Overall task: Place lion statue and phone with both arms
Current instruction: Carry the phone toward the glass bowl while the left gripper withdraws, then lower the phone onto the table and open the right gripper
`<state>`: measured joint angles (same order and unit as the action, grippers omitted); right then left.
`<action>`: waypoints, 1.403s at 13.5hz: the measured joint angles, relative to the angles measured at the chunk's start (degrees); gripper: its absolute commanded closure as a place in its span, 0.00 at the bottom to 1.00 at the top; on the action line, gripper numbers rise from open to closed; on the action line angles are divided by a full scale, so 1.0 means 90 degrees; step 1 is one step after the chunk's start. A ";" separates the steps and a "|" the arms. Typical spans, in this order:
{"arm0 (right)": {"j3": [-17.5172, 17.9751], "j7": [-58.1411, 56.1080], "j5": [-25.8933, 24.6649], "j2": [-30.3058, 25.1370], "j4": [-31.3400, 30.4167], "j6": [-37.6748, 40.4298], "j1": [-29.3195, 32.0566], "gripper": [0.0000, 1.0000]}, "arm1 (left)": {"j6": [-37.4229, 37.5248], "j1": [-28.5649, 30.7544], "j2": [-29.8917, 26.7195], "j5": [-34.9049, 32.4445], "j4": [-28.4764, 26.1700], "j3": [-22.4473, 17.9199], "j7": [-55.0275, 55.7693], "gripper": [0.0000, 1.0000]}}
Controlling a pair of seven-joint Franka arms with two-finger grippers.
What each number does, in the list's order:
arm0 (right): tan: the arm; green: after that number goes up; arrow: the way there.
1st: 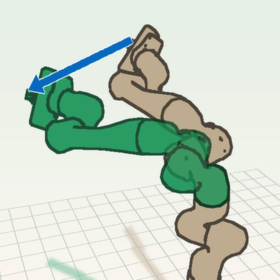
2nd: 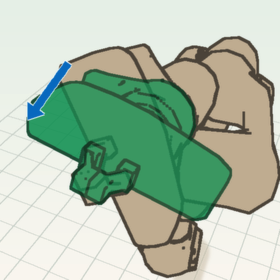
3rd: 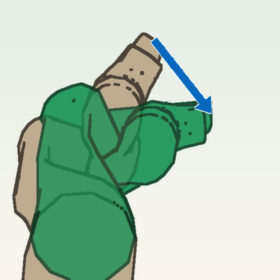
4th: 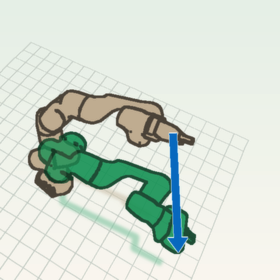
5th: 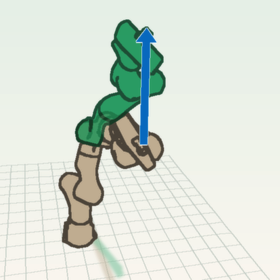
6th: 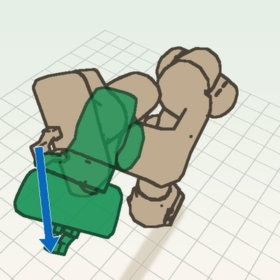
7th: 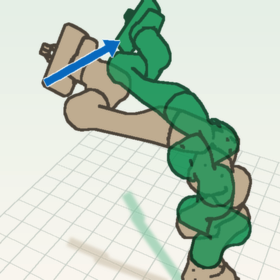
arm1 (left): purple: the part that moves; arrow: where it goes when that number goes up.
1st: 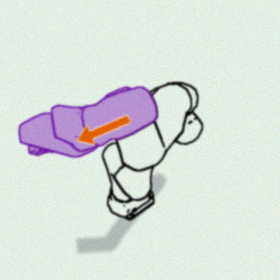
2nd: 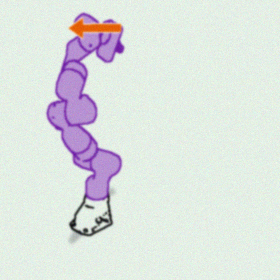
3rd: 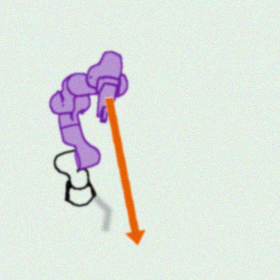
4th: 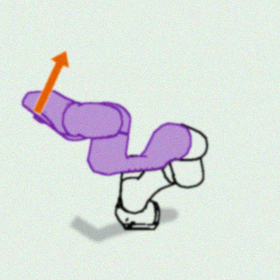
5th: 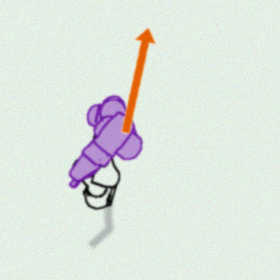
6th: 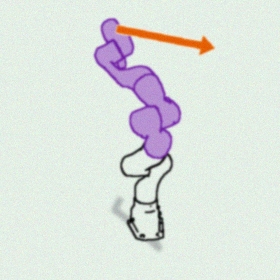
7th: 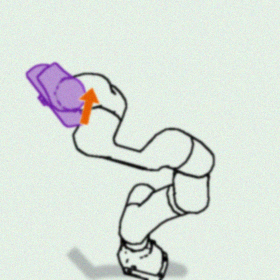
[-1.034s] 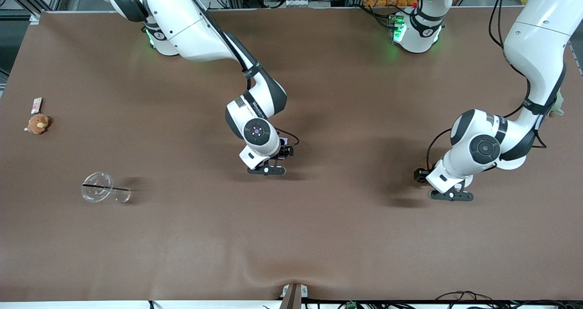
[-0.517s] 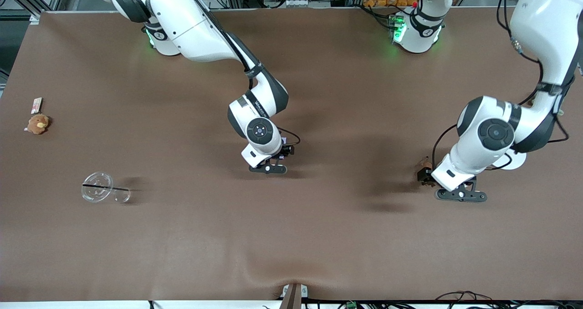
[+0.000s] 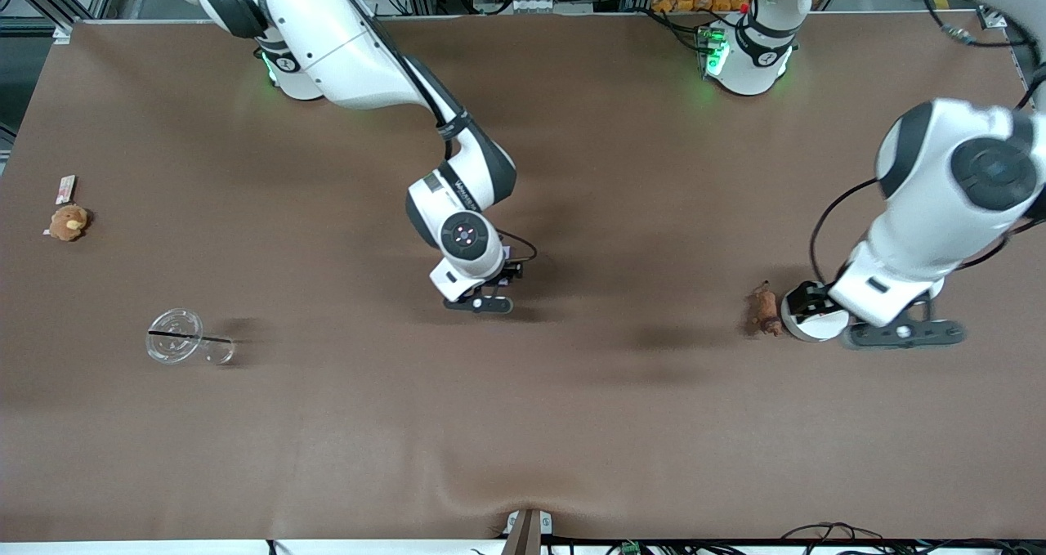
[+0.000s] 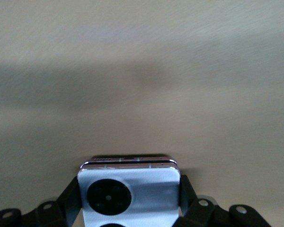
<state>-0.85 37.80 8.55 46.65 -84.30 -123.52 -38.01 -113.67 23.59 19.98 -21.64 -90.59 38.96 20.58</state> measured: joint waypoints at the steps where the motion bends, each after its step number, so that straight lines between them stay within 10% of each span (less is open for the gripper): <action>1: -0.0034 -0.0022 -0.0005 -0.0123 0.0052 0.0201 0.0191 0.83 | 0.0255 0.0003 -0.0093 0.0079 0.0246 0.0001 -0.0017 0.00; 14: -0.0083 -0.3982 -0.0631 -0.0769 0.0210 0.0909 0.3445 0.83 | 0.1829 -0.0031 -0.1399 0.1319 0.1007 -0.0021 -0.0637 0.00; 19: -0.0039 -0.4032 -0.0675 -0.0383 0.0202 0.0721 0.3648 0.87 | 0.3141 -0.1456 -0.2139 0.1967 0.1047 -0.2122 -0.1417 0.00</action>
<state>-1.20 1.51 2.47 43.20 -82.48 -117.03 -5.18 -85.40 10.49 0.73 -3.93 -81.17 19.87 7.82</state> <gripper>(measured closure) 0.159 0.000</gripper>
